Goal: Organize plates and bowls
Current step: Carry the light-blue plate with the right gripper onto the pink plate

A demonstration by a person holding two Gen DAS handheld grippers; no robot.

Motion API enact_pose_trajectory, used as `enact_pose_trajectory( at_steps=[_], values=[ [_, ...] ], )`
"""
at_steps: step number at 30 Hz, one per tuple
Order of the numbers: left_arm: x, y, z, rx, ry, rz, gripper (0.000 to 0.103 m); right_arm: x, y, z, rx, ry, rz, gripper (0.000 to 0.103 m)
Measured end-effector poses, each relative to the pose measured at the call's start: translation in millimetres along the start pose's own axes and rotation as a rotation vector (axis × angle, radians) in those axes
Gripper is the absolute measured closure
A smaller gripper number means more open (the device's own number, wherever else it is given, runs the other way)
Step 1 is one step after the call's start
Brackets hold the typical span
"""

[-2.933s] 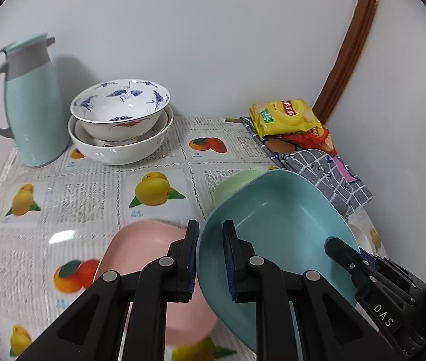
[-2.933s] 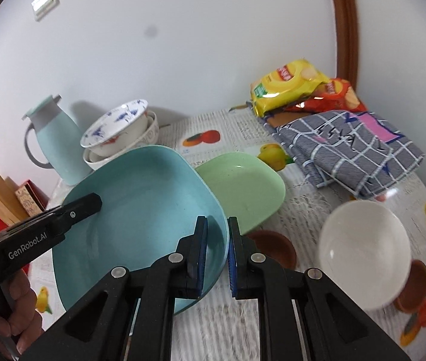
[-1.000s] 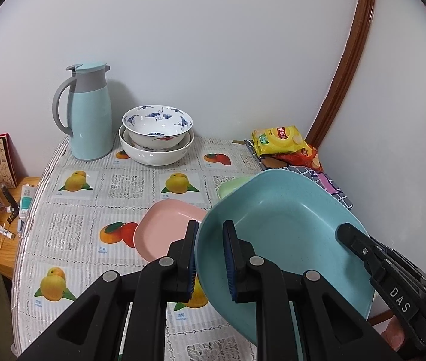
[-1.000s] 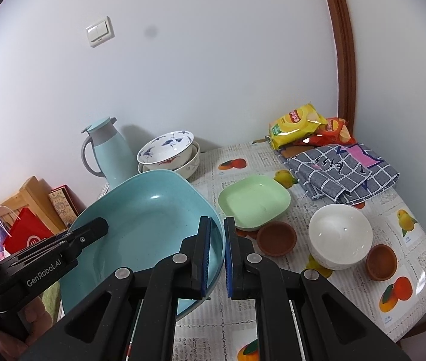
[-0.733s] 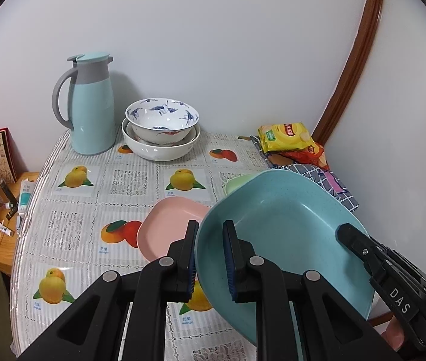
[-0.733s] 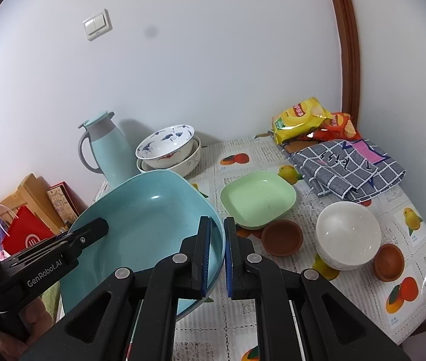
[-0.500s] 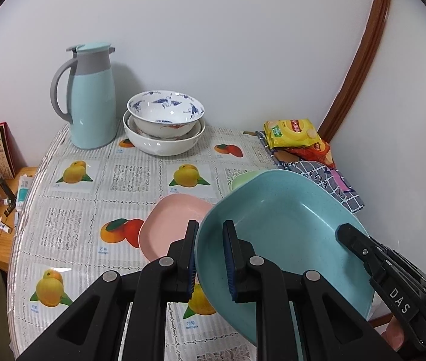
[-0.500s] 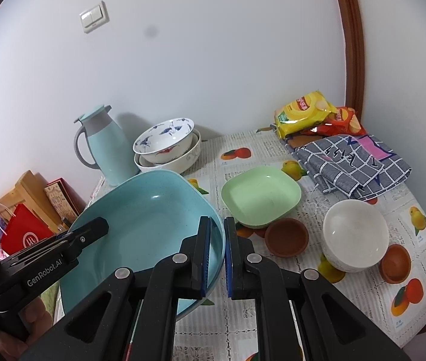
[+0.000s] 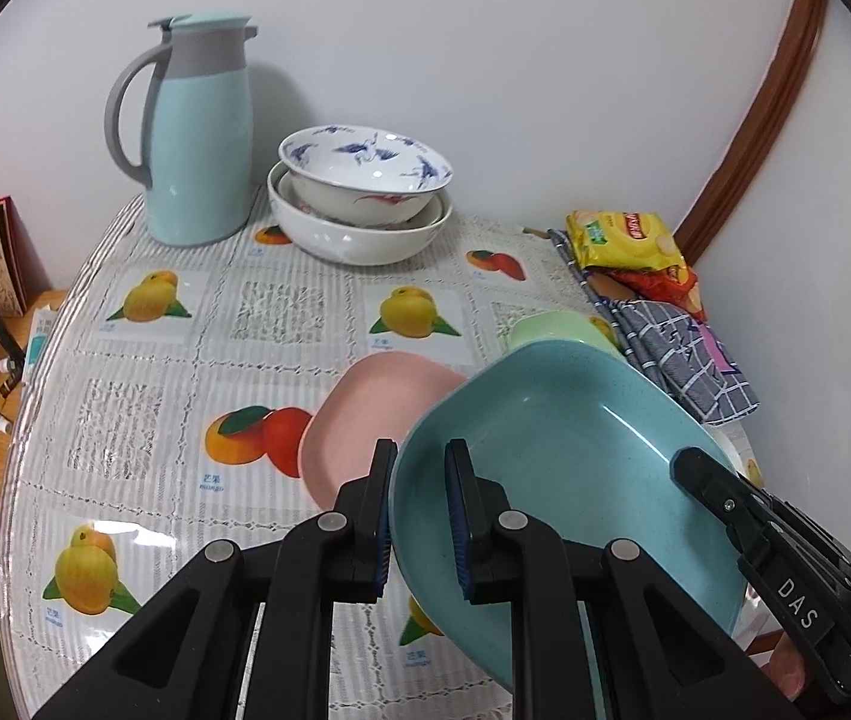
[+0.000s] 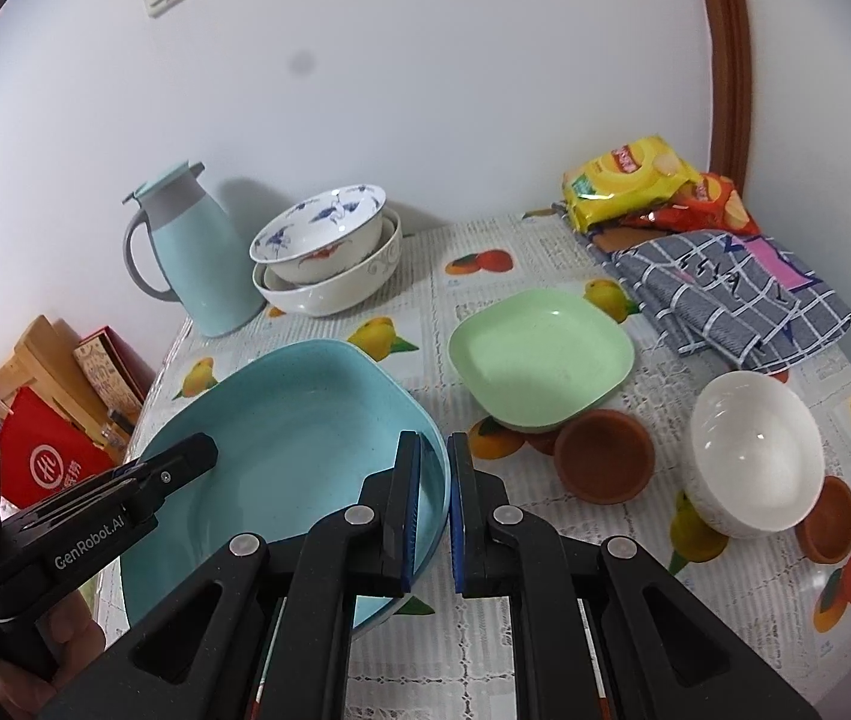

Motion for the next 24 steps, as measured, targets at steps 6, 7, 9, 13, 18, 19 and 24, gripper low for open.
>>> enact_pose_trajectory(
  at_steps=[6, 7, 9, 13, 18, 19, 24],
  values=[
    [-19.1, 2.4, 17.8, -0.033, -0.024, -0.036, 0.087, -8.5, 6.3, 22.5, -0.044, -0.016, -0.010, 0.094],
    [-21.1, 3.2, 20.3, -0.037, -0.027, -0.039, 0.087, -9.5, 7.6, 26.5, -0.052, -0.018, -0.010, 0.094],
    [-27.3, 5.4, 27.9, -0.053, -0.035, -0.048, 0.087, -11.5, 10.2, 35.2, -0.070, -0.021, -0.013, 0.094],
    [-35.8, 7.8, 40.8, -0.077, -0.049, -0.064, 0.087, -13.9, 15.9, 50.5, -0.102, -0.023, -0.017, 0.094],
    [-43.5, 10.9, 55.4, -0.100, -0.060, -0.079, 0.087, -15.5, 22.2, 66.1, -0.127, -0.008, -0.034, 0.094],
    [-44.6, 11.1, 57.1, -0.103, -0.061, -0.080, 0.087, -15.1, 22.8, 68.2, -0.131, -0.009, -0.033, 0.094],
    [-48.8, 11.8, 66.8, -0.115, -0.072, -0.082, 0.087, -15.2, 24.3, 80.3, -0.144, -0.013, -0.035, 0.094]
  ],
)
Point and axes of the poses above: each gripper's, at about its wrist camera, not at the fingertips, and z roughly the way its jaws point, x to its right, y to its underside, the point moved 3 cm from there along z, roughly the way its jaws point, and after that the axes turned 9 degrees about -z, right-handed, at the moved point
